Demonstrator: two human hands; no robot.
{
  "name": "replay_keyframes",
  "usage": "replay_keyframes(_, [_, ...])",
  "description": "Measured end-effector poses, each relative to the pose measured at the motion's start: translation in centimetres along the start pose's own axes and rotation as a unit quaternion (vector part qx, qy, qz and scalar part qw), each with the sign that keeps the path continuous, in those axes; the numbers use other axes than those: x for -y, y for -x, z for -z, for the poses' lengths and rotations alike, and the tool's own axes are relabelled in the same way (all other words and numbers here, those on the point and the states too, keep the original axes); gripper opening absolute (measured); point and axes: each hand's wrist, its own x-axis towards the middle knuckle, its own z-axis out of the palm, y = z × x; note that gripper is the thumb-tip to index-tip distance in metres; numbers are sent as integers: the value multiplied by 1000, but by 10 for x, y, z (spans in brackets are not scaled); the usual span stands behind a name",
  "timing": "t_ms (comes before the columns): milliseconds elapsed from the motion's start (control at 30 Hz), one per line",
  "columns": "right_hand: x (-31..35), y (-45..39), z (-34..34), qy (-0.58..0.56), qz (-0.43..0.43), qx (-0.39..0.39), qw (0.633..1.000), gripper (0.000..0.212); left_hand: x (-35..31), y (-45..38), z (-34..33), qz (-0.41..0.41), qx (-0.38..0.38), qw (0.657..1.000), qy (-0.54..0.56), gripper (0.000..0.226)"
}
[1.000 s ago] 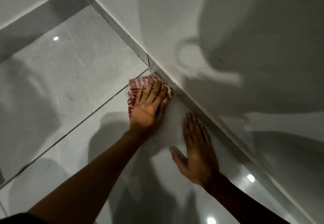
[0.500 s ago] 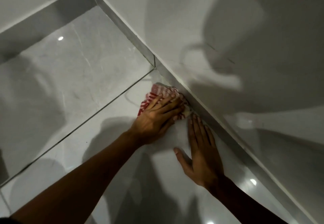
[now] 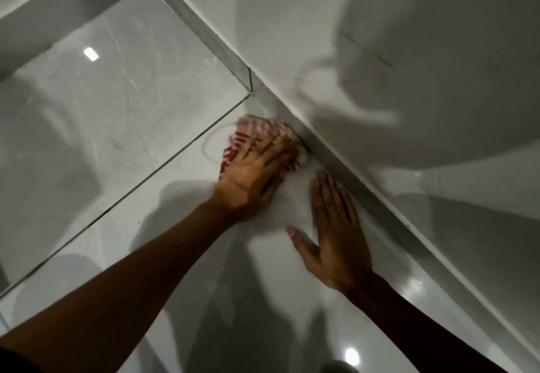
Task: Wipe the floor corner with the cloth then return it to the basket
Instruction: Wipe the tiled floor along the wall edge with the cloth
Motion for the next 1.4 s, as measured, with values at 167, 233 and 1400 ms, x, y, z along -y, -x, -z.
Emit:
replay_keyframes(167, [1,2,-2,5,-18,6,1000,101,25,-4,11,0,-4,1000,-25,53])
replay_keyframes(233, [2,3,-3,9,-27,16,999,103,23,-15,9,104,-48,993,-37,54])
replay_keyframes(1400, [5,-11,56,7,-2,169,986,111,-48,2,74,102,67,979,165,47])
